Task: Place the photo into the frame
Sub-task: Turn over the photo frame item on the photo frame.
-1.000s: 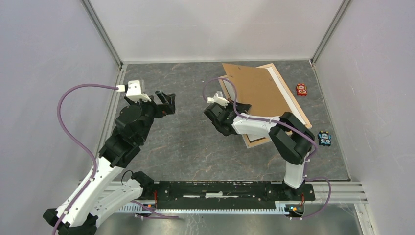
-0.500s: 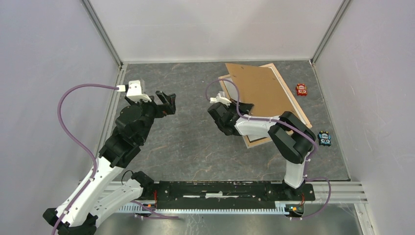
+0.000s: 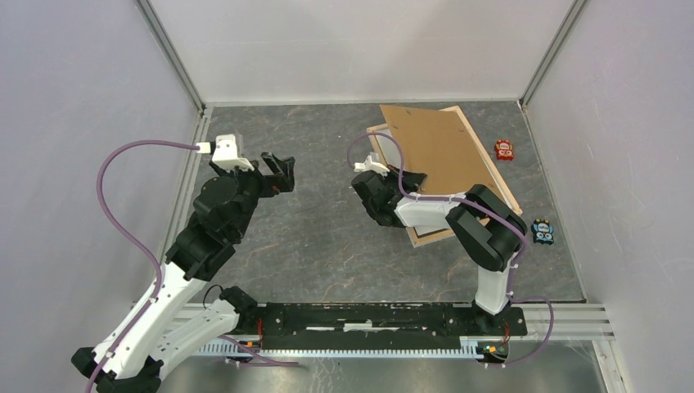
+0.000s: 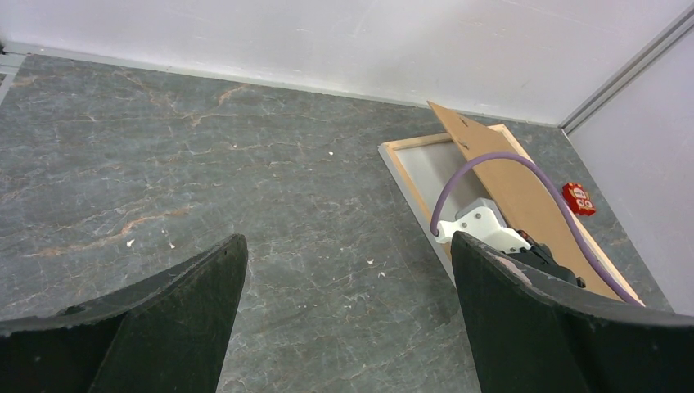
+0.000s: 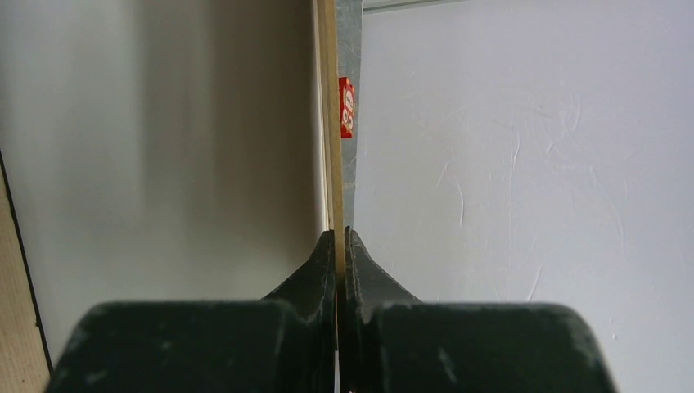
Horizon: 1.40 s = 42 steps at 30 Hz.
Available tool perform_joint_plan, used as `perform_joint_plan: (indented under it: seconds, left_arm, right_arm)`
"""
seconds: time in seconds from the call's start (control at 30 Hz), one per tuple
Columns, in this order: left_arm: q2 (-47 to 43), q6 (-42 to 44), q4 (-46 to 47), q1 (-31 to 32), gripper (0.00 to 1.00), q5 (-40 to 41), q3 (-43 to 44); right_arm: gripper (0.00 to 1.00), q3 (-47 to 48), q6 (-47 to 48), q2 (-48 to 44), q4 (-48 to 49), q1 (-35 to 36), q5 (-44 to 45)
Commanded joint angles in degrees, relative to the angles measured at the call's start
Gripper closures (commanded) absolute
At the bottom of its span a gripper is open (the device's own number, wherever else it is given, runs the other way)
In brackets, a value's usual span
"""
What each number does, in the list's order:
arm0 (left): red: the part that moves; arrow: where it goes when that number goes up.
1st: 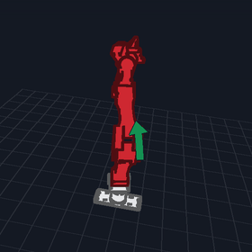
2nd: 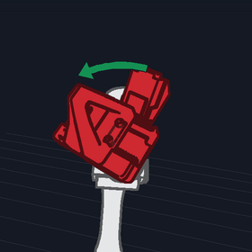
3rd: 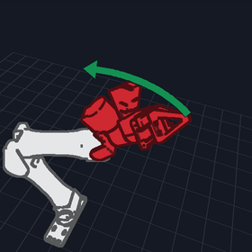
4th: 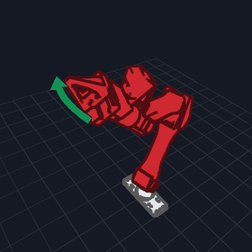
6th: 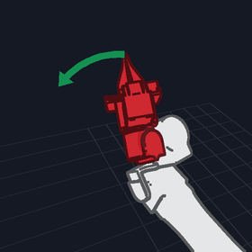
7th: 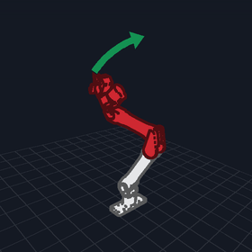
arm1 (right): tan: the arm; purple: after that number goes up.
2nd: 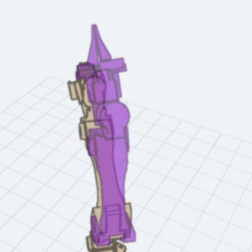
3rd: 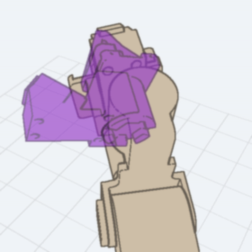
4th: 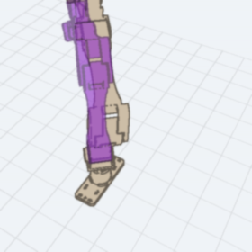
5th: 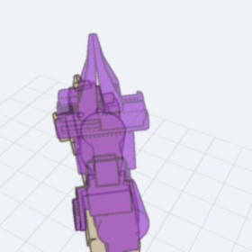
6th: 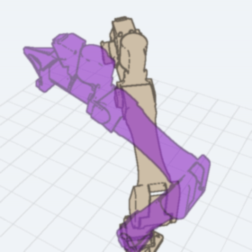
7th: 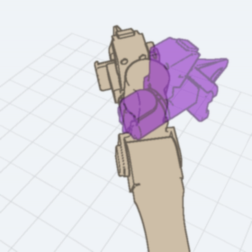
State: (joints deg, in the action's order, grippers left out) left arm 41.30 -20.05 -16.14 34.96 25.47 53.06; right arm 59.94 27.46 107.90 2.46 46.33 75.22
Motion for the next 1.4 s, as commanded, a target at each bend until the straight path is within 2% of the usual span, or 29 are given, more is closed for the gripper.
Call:
perform_joint_plan:
  seconds: [0.0,0.07,0.2,0.37,0.47,0.63,0.83,0.93,1.17,1.37]
  left_arm:
    - [-0.34,3.93,2.17,0.37,0.0,1.42,0.12]
    - [-0.34,3.97,2.22,0.46,0.0,1.42,0.12]
    - [-0.34,3.88,2.11,0.55,0.0,1.43,0.2]
    - [-0.42,3.88,2.13,0.55,0.0,1.36,0.12]
    - [-0.5,3.88,2.1,0.64,0.0,1.25,0.17]
    - [-0.53,3.79,2.08,0.64,0.0,0.92,0.12]
    - [-0.58,3.71,2.18,0.72,0.0,0.63,-0.06]
    - [-0.69,3.63,2.22,0.72,0.0,0.5,-0.14]
    - [-0.76,3.53,2.32,0.73,0.0,0.13,-0.1]
    - [-0.69,3.53,2.35,0.77,0.0,0.1,-0.22]
  right_arm:
    - [0.88,0.06,-2.72,0.1,-0.82,-0.72,2.04]
    - [0.75,-0.09,-3.47,0.06,-1.85,-0.66,0.62]
    - [0.61,-0.12,-3.58,0.43,-2.36,-0.82,-1.07]
    - [0.49,0.68,-6.12,0.08,-6.86,-1.06,-4.47]
    - [0.45,1.66,-7.6,-0.23,-10.23,-1.14,-7.29]
    - [0.31,5.95,-12.19,-0.67,-20.08,-1.24,-16.43]
    - [0.15,8.56,-16.57,-3.87,-25.32,-3.28,-30.74]
    - [0.11,9.27,-17.99,-5.55,-27.46,-4.3,-36.94]
    - [0.07,6.69,-18.38,-8.89,-28.38,-7.54,-41.67]
    - [0.03,5.85,-18.63,-9.45,-27.05,-12.14,-50.09]
